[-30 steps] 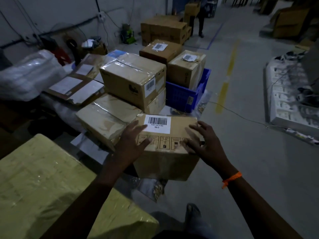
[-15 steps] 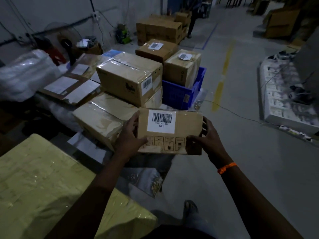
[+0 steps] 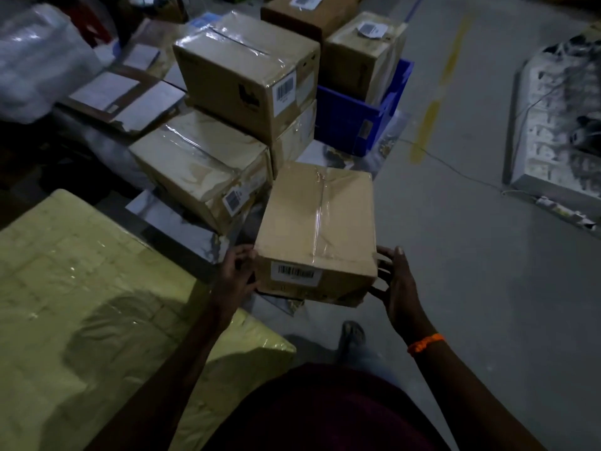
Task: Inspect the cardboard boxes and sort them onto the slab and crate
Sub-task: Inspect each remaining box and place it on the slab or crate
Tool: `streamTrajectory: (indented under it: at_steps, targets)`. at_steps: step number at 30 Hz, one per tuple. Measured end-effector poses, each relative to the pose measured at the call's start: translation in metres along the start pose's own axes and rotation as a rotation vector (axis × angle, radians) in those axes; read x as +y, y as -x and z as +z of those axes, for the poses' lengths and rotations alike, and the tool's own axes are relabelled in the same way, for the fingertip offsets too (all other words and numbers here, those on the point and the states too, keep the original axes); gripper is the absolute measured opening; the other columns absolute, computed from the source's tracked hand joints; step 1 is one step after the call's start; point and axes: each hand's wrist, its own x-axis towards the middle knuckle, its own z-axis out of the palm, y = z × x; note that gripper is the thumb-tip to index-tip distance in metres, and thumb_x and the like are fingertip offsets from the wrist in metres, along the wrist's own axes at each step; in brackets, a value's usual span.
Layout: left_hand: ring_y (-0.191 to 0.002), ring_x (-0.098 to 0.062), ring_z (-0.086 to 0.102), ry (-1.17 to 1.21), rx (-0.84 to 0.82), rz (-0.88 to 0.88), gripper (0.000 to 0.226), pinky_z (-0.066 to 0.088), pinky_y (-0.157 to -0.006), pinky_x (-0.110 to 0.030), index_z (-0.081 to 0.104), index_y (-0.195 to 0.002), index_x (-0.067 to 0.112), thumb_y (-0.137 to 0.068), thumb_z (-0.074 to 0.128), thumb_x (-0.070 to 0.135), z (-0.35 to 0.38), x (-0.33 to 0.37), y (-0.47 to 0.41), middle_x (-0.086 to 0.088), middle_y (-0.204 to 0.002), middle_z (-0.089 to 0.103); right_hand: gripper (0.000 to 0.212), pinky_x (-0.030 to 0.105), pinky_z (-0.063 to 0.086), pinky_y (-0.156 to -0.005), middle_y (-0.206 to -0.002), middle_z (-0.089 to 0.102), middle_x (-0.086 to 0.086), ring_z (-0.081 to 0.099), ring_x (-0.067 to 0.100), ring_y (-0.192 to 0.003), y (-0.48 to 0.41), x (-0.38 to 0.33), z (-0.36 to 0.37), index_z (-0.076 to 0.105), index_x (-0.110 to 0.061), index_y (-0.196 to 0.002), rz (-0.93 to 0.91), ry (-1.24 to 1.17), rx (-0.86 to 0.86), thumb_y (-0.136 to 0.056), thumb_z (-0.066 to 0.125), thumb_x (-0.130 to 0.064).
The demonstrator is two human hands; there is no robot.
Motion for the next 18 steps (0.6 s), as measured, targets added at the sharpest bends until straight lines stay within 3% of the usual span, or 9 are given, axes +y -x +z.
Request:
streamTrajectory:
  at_steps: [3,6,9,11,13,16,18]
  targets:
    - [-0.107,-0.026,0.068,0.049,0.090,-0.122,0.046,0.058,-0.083,-0.040,0.057,-0.132,0.008,-0.101,0.047,0.042,-0.004,-0.018,0.003,-0.014,-0.123,0.068,0.079,0.052,0.049,-0.095,-0.126,0.068,0.017,0.061,0.034,-0.117,-0.007,0.007,-0.012,0.068,-0.015,-0.126,0.200,-0.162,-0.039,-0.094,0.035,-0.079]
    - [-0.104,-0.033,0.066,0.003,0.186,-0.176,0.050,0.052,-0.078,-0.037,0.067,-0.111,0.010,-0.102,0.038,0.049,-0.009,-0.024,-0.008,-0.015,-0.106,0.071,0.082,0.061,0.040,-0.108,-0.122,0.069,0.018,0.060,0.036,-0.118,-0.018,0.015,-0.024,0.071,-0.013,-0.121,0.284,-0.222,-0.072,-0.092,0.035,-0.082]
    - [-0.108,-0.033,0.066,-0.025,0.163,-0.092,0.052,0.052,-0.082,-0.035,0.067,-0.110,0.013,-0.093,0.051,0.059,-0.007,-0.015,-0.016,-0.011,-0.107,0.071,0.071,0.057,0.049,-0.103,-0.127,0.069,0.014,0.063,0.033,-0.119,-0.027,0.012,-0.018,0.068,-0.015,-0.126,0.274,-0.096,-0.076,-0.096,0.042,-0.074]
    - [-0.106,-0.029,0.067,-0.129,0.132,0.016,0.040,0.054,-0.081,-0.035,0.063,-0.112,0.016,-0.092,0.063,0.051,-0.002,-0.004,-0.023,-0.006,-0.105,0.070,0.055,0.050,0.055,-0.099,-0.131,0.067,0.011,0.064,0.029,-0.118,-0.034,0.004,-0.007,0.065,-0.015,-0.128,0.119,0.133,-0.022,-0.100,0.052,-0.060]
    - [-0.106,-0.019,0.065,-0.362,0.120,0.144,0.031,0.054,-0.083,-0.033,0.061,-0.119,0.018,-0.096,0.065,0.038,0.009,0.007,-0.036,-0.001,-0.110,0.068,0.042,0.046,0.054,-0.100,-0.132,0.063,0.009,0.062,0.026,-0.119,-0.046,-0.005,0.004,0.061,-0.014,-0.130,-0.192,0.515,0.077,-0.101,0.062,-0.044]
    - [-0.122,-0.015,0.054,-0.664,0.018,0.384,0.040,0.045,-0.094,-0.030,0.057,-0.133,0.021,-0.099,0.060,0.042,0.033,0.023,-0.068,-0.001,-0.131,0.060,0.056,0.050,0.045,-0.109,-0.140,0.057,0.022,0.053,0.038,-0.129,-0.075,-0.018,0.031,0.056,-0.002,-0.140,-0.586,0.911,0.076,-0.096,0.070,-0.034]
    - [-0.136,-0.023,0.045,-0.880,-0.129,0.461,0.057,0.037,-0.106,-0.032,0.050,-0.145,0.016,-0.099,0.052,0.050,0.052,0.029,-0.096,-0.008,-0.145,0.052,0.071,0.053,0.035,-0.118,-0.155,0.044,0.026,0.041,0.042,-0.144,-0.098,-0.024,0.054,0.046,0.000,-0.150,-0.623,1.132,-0.035,-0.096,0.064,-0.043]
